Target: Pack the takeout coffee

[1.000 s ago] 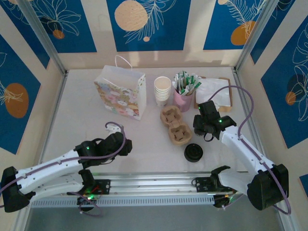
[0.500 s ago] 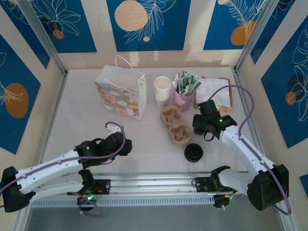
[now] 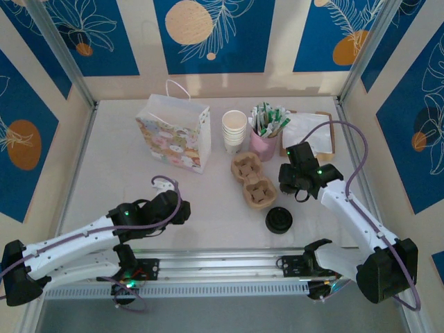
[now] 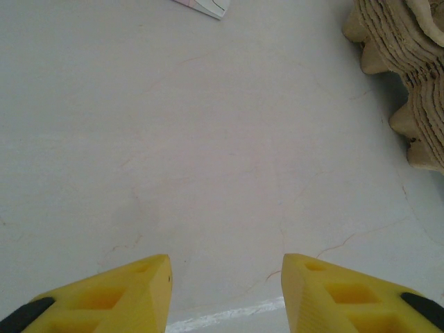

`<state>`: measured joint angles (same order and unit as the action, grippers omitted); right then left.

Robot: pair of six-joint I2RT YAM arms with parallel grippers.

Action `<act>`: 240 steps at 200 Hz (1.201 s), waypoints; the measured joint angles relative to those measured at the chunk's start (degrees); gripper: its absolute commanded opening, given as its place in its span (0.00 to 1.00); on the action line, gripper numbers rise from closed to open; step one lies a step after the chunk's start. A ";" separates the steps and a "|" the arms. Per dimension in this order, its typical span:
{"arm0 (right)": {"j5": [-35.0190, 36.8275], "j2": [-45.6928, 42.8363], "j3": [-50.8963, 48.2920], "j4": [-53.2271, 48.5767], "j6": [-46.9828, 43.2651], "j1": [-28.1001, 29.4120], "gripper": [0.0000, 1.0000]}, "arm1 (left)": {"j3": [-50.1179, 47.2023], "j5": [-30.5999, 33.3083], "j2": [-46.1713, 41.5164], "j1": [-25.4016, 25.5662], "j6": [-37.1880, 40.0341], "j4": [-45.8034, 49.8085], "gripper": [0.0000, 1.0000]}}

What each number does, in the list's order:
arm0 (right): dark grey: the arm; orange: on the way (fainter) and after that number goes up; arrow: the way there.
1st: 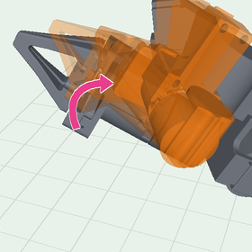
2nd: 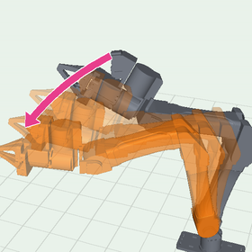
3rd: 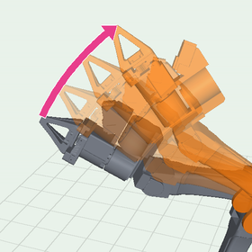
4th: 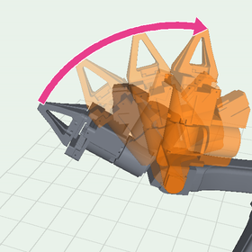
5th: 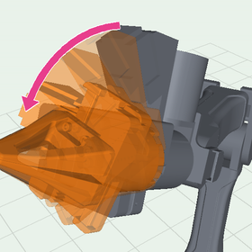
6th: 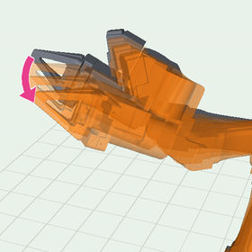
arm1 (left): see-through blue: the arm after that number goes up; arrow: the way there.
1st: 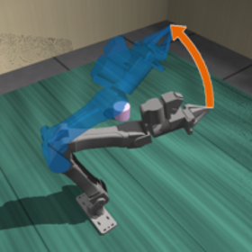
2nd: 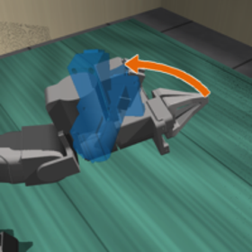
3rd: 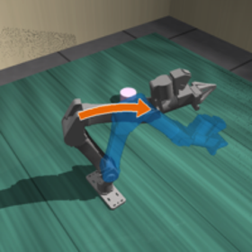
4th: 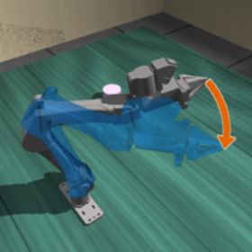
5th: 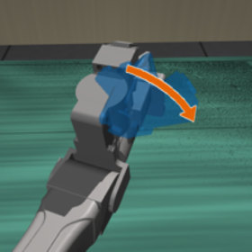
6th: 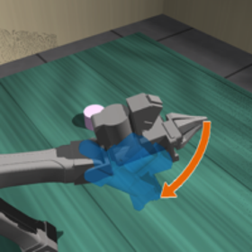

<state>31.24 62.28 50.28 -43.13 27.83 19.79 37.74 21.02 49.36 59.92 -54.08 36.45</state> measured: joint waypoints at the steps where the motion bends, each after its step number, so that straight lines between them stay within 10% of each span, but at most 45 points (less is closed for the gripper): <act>1: 0.00 0.02 0.00 0.00 0.00 0.00 0.73 | 0.00 0.00 0.00 0.02 0.00 0.00 0.46; 33: -0.26 1.75 1.22 -1.22 -0.61 -0.04 0.58 | 0.00 -0.02 0.00 0.02 0.00 0.00 0.46; 94: -1.36 4.92 3.08 -4.26 -0.42 -1.09 0.72 | 0.00 -0.42 0.00 0.02 0.00 0.00 0.46; 108: -1.81 5.03 3.26 -4.66 -0.39 -1.22 0.53 | 0.00 -0.42 0.00 0.02 0.00 0.00 0.46; 131: -3.32 4.96 3.56 -4.70 0.04 -1.53 0.92 | 0.00 -0.42 0.00 0.02 0.00 0.00 0.46; 240: -5.79 2.64 4.22 -4.72 -0.79 -1.92 0.82 | 0.02 -0.42 0.00 0.02 0.00 0.02 0.46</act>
<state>25.45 64.93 54.50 -47.86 27.05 17.87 37.76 20.60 49.36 59.94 -54.08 36.47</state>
